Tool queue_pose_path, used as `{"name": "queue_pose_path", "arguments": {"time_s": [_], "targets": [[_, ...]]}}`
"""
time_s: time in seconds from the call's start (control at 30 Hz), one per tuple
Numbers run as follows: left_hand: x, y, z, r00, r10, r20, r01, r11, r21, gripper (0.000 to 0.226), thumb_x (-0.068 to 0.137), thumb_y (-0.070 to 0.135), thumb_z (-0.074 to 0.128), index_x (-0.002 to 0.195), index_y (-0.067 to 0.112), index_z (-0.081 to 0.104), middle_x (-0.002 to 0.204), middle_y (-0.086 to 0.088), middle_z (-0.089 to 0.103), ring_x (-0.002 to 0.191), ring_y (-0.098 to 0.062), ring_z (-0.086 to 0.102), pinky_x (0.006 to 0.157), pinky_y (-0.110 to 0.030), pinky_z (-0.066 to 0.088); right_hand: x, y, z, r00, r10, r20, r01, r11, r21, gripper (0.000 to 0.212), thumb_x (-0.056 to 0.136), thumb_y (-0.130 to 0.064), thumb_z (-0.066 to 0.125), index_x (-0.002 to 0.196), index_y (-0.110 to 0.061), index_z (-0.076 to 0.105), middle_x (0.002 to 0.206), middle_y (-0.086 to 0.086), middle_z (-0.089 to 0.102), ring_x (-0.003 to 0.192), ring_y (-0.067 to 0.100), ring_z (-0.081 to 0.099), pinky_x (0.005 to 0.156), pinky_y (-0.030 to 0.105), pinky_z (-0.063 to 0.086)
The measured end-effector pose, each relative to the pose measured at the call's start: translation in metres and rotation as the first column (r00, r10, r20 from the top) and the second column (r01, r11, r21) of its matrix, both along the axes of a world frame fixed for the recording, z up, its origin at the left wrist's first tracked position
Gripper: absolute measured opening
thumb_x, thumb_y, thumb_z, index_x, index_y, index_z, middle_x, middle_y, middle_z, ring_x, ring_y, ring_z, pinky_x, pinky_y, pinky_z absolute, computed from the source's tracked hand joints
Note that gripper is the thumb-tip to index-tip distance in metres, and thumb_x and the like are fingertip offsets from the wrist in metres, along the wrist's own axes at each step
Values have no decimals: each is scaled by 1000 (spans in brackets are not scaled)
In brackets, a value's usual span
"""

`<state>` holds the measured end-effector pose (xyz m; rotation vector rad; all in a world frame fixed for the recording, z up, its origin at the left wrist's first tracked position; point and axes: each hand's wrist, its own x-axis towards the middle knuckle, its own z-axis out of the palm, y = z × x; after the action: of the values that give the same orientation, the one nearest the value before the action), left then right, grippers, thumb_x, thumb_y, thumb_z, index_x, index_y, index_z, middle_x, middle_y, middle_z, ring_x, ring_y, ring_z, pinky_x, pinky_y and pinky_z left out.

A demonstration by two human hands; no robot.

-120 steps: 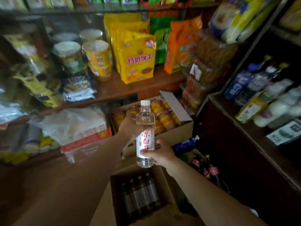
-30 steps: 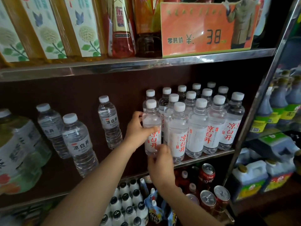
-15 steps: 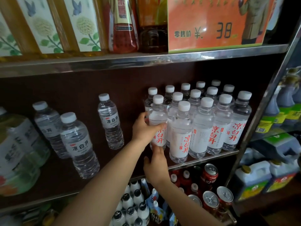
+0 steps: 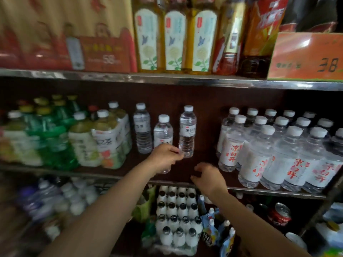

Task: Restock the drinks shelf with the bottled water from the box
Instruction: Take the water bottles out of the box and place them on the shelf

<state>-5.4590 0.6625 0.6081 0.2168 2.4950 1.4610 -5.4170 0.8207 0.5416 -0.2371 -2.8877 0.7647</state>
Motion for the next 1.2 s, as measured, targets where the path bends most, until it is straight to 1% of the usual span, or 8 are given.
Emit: {"name": "queue_pose_path", "arguments": {"time_s": [0.2, 0.43, 0.57, 0.67, 0.83, 0.93, 1.0, 1.2], "targets": [[53, -117, -8, 997, 56, -46, -67, 945, -320, 35, 80, 33, 72, 110, 15, 67, 101, 1, 70, 94, -12, 66, 88, -28, 53, 19, -84, 14, 972, 207, 110, -219, 969, 113, 17, 78, -26, 61, 93, -20, 66, 97, 6, 67, 97, 27, 64, 80, 33, 52], [136, -248, -24, 964, 265, -1, -246, 894, -374, 42, 82, 35, 70, 118, 13, 63, 110, -4, 67, 96, -19, 66, 84, -33, 55, 59, -217, 18, 862, 471, 189, -498, 857, 134, 12, 84, -31, 63, 80, -22, 56, 84, 1, 59, 88, 24, 64, 67, 32, 52], [196, -323, -39, 915, 403, 22, -360, 841, -403, 25, 82, 34, 70, 101, 18, 68, 100, -5, 66, 105, -24, 62, 84, -26, 45, 93, -299, 13, 781, 581, 230, -614, 783, 105, 14, 86, -32, 63, 89, -21, 56, 95, 3, 61, 87, 22, 61, 65, 31, 49], [244, -373, -53, 871, 490, 41, -438, 810, -390, 45, 68, 45, 74, 98, 11, 72, 107, -10, 68, 114, -28, 57, 104, -38, 40, 120, -358, 1, 708, 659, 253, -696, 712, 93, 18, 81, -38, 66, 87, -25, 55, 100, 3, 62, 97, 24, 61, 69, 27, 45], [323, -449, -93, 764, 629, 143, -547, 749, -374, 9, 90, 28, 61, 92, 19, 62, 92, 3, 60, 99, -15, 56, 80, -18, 43, 176, -449, -32, 565, 762, 317, -813, 579, 58, 22, 85, -35, 65, 103, -23, 61, 103, -1, 62, 96, 19, 61, 77, 31, 53], [377, -486, -121, 708, 684, 176, -607, 716, -343, 35, 86, 21, 67, 118, 19, 56, 104, 1, 60, 106, -19, 58, 88, -30, 47, 213, -497, -58, 496, 790, 359, -857, 513, 56, 21, 86, -35, 64, 103, -23, 63, 104, -2, 62, 95, 20, 61, 79, 37, 55], [408, -506, -146, 644, 737, 206, -670, 673, -314, 40, 81, 17, 72, 118, 20, 58, 110, -10, 65, 109, -28, 61, 91, -39, 51, 239, -523, -76, 448, 801, 398, -874, 486, 4, 19, 86, -35, 65, 100, -22, 64, 102, -3, 62, 95, 19, 60, 82, 38, 55], [474, -542, -216, 476, 798, 369, -709, 597, -375, 35, 82, 31, 71, 111, 13, 67, 108, -4, 68, 102, -20, 63, 84, -27, 50, 298, -576, -134, 314, 832, 456, -907, 406, -116, 16, 86, -31, 68, 94, -18, 62, 101, 0, 65, 96, 21, 61, 85, 38, 53]]}}
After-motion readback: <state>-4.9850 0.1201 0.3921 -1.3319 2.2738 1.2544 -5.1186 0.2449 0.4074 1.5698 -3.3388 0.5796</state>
